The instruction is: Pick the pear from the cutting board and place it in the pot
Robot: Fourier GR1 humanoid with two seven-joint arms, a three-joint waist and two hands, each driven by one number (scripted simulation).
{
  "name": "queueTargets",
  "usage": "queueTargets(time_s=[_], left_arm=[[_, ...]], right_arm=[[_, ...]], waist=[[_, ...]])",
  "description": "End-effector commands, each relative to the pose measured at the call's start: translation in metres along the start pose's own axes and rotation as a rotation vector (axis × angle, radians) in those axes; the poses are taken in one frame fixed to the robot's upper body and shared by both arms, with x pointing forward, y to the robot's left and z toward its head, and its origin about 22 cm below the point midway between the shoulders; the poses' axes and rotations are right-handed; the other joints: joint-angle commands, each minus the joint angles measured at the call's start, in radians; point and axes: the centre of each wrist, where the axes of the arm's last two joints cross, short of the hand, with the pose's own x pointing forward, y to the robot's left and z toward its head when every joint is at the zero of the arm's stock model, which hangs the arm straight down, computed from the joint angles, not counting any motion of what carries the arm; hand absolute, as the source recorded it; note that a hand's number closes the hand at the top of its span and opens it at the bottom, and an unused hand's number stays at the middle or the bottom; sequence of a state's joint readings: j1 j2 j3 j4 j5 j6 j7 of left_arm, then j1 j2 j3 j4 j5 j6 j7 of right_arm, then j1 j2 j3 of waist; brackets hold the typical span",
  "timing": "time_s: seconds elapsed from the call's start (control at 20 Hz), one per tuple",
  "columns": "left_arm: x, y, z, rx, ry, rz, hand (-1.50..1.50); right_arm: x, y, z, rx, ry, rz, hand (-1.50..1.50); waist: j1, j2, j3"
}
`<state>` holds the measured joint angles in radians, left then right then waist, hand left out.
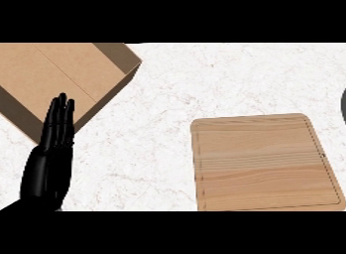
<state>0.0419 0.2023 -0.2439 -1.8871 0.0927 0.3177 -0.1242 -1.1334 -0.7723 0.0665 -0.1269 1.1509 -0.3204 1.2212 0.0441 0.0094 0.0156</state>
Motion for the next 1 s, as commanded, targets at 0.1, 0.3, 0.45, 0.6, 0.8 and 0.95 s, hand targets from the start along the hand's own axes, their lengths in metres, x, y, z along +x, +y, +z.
queueTargets(time_s=[0.1, 0.3, 0.45, 0.6, 0.8, 0.95], left_arm=[[-0.036, 0.004, 0.01, 0.028, 0.211, -0.027, 0.0], [-0.034, 0.009, 0.009, 0.051, 0.2, -0.025, 0.0], [-0.032, 0.013, 0.008, 0.039, 0.196, -0.032, 0.0], [-0.037, 0.018, 0.015, 0.049, 0.202, -0.024, 0.0], [-0.038, 0.023, 0.013, 0.056, 0.215, -0.025, 0.0], [-0.038, 0.011, 0.015, 0.052, 0.198, -0.021, 0.0]], right_arm=[[-0.014, 0.031, -0.001, 0.113, 0.248, -0.096, 1.5], [-0.029, 0.057, -0.004, 0.189, 0.33, -0.084, 1.5], [-0.043, 0.082, -0.002, 0.307, 0.42, -0.045, 1.5], [-0.05, 0.095, 0.003, 0.372, 0.466, -0.083, -1.5], [-0.046, 0.094, 0.009, 0.285, 0.356, -0.341, -1.5], [-0.036, 0.07, -0.001, 0.144, 0.295, -0.543, -1.5]], waist=[[-0.034, 0.014, -0.013], [-0.04, 0.013, -0.013], [-0.051, 0.014, -0.013], [-0.049, 0.007, -0.016], [-0.046, 0.008, -0.014], [-0.049, 0.01, -0.016]])
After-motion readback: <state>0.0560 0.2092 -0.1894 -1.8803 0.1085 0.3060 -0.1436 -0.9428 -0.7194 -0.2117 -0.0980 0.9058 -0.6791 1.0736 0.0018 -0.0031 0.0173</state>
